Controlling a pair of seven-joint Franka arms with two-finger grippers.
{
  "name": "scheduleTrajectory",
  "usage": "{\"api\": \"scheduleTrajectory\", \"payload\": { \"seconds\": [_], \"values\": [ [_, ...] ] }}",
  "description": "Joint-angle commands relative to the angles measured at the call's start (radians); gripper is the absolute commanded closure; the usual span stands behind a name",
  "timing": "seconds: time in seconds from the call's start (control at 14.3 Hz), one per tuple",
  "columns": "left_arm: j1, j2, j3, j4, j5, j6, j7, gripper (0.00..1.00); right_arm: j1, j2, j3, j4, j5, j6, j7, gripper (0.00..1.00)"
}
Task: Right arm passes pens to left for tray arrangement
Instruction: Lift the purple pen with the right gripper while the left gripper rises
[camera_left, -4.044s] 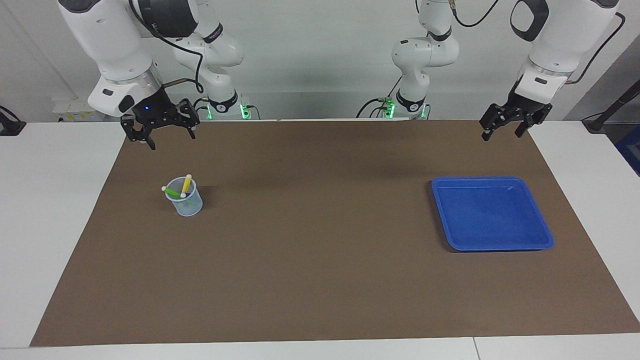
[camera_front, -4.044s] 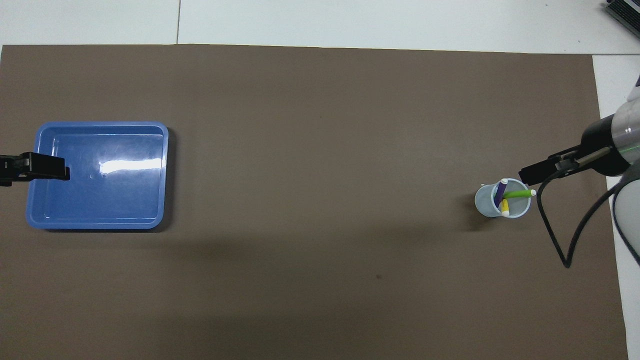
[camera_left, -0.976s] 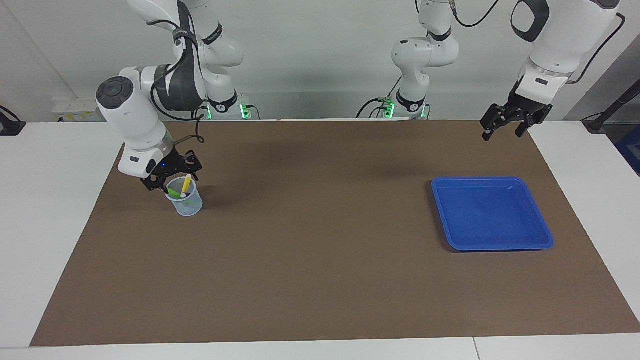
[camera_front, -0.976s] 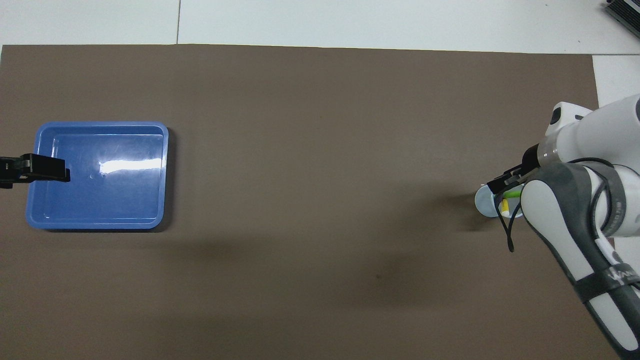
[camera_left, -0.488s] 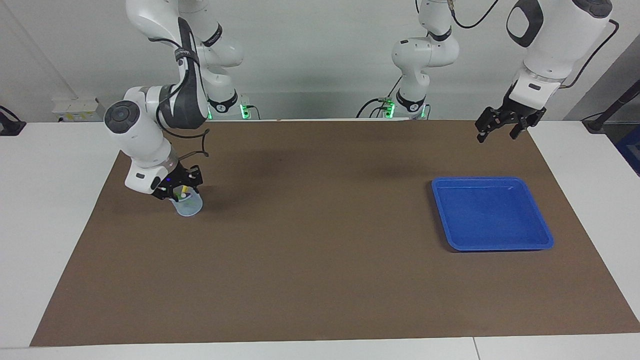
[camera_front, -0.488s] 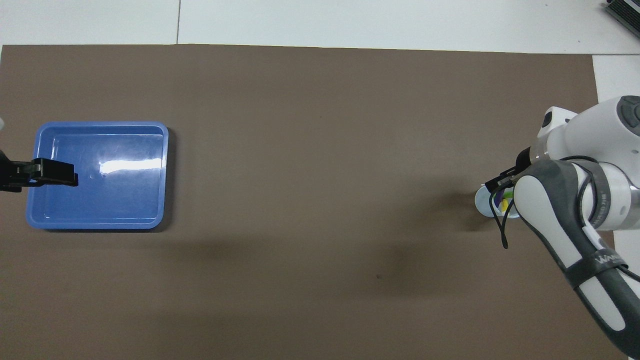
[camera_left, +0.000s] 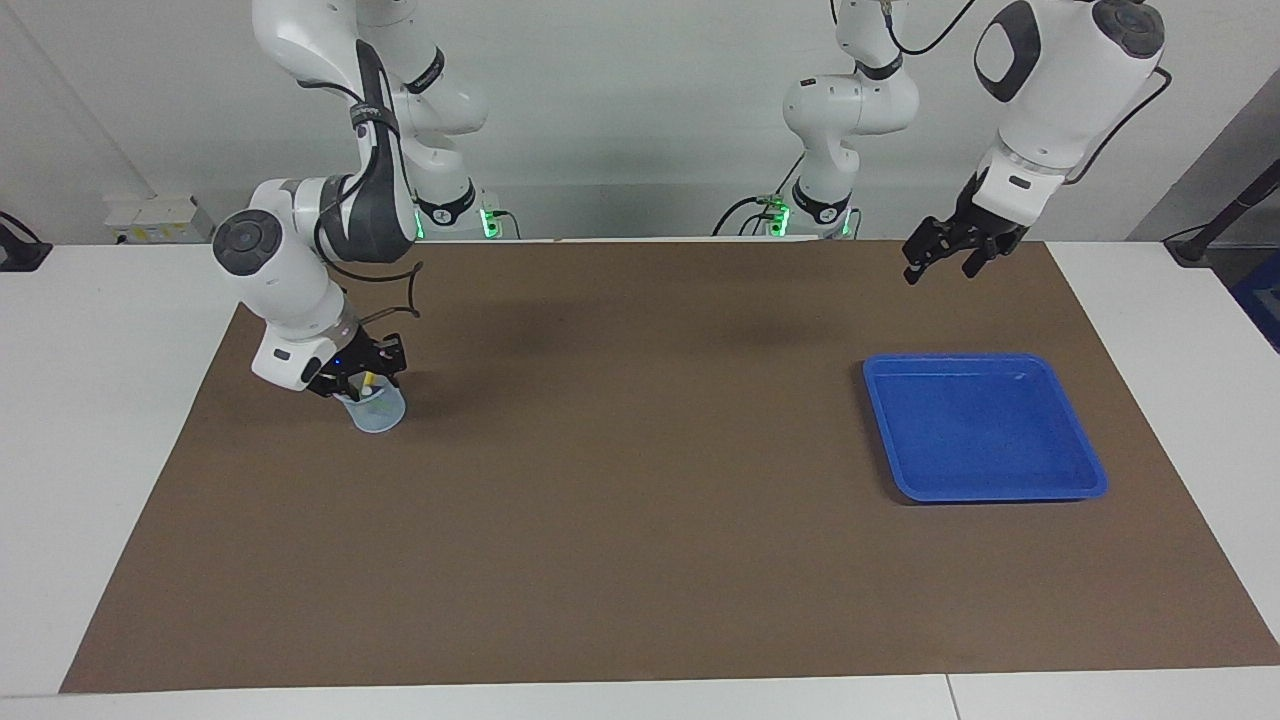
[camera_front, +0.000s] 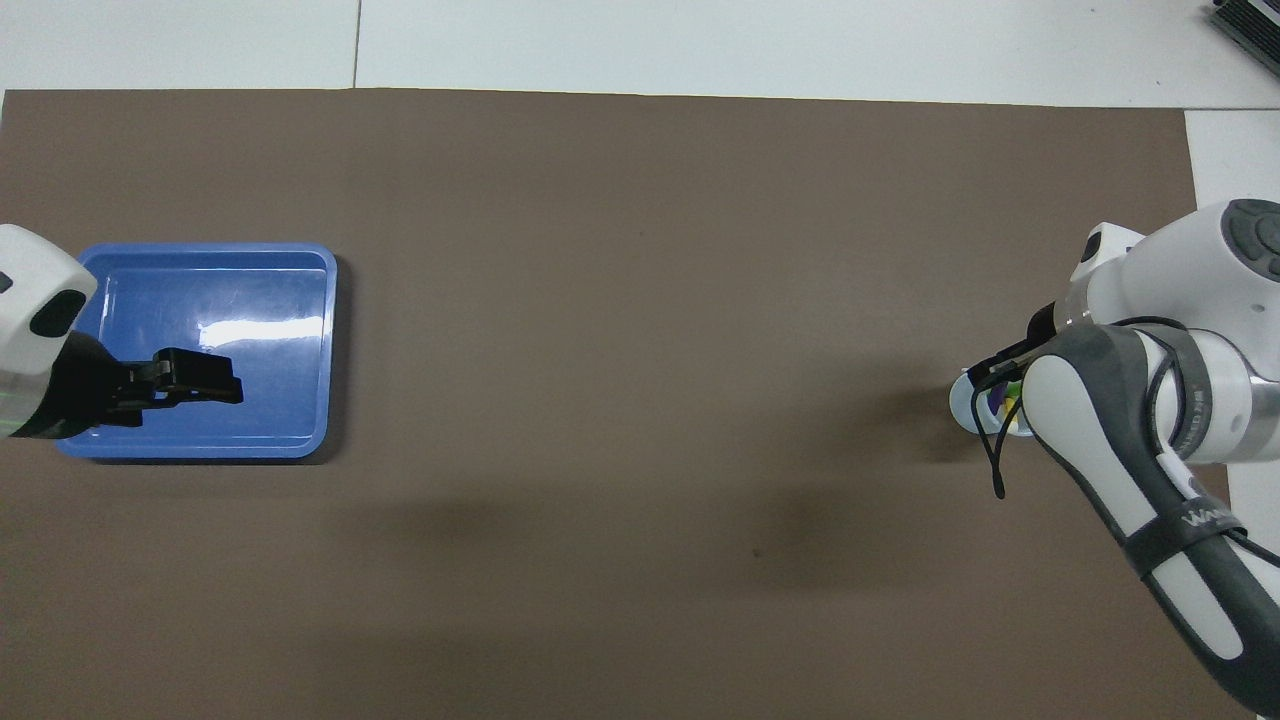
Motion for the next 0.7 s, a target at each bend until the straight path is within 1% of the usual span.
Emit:
{"api": "scheduleTrajectory", "payload": {
  "seconds": [0.0, 0.14, 0.28, 0.35, 0.42, 0.49, 0.63],
  "values": [
    [-0.052, -0.079, 0.012, -0.120, -0.059, 0.073, -0.097, 0.00, -0.009, -0.006, 0.007, -0.025, -0.012, 0.018, 0.021, 0.57],
    [-0.092, -0.105, 0.012, -0.158, -0.064, 0.068, -0.166, 0.00, -0.012, -0.008, 0.007, -0.028, -0.012, 0.016, 0.021, 0.60],
    [-0.118, -0.122, 0.011, -0.189, -0.070, 0.085, -0.229, 0.00, -0.012, -0.008, 0.007, -0.031, -0.012, 0.016, 0.016, 0.61],
    [-0.118, -0.129, 0.012, -0.200, -0.112, 0.087, -0.231, 0.00, -0.014, -0.009, 0.007, -0.038, -0.012, 0.018, 0.012, 0.65],
    [-0.112, -0.132, 0.014, -0.204, -0.163, 0.087, -0.234, 0.00, -0.015, -0.011, 0.007, -0.041, -0.012, 0.021, 0.009, 0.70],
    [-0.114, -0.134, 0.014, -0.206, -0.166, 0.084, -0.236, 0.01, -0.015, -0.012, 0.007, -0.043, -0.012, 0.023, 0.001, 0.75],
    [-0.114, -0.134, 0.014, -0.206, -0.174, 0.079, -0.248, 0.01, -0.015, -0.012, 0.007, -0.043, -0.012, 0.023, -0.007, 0.97]
  ]
}}
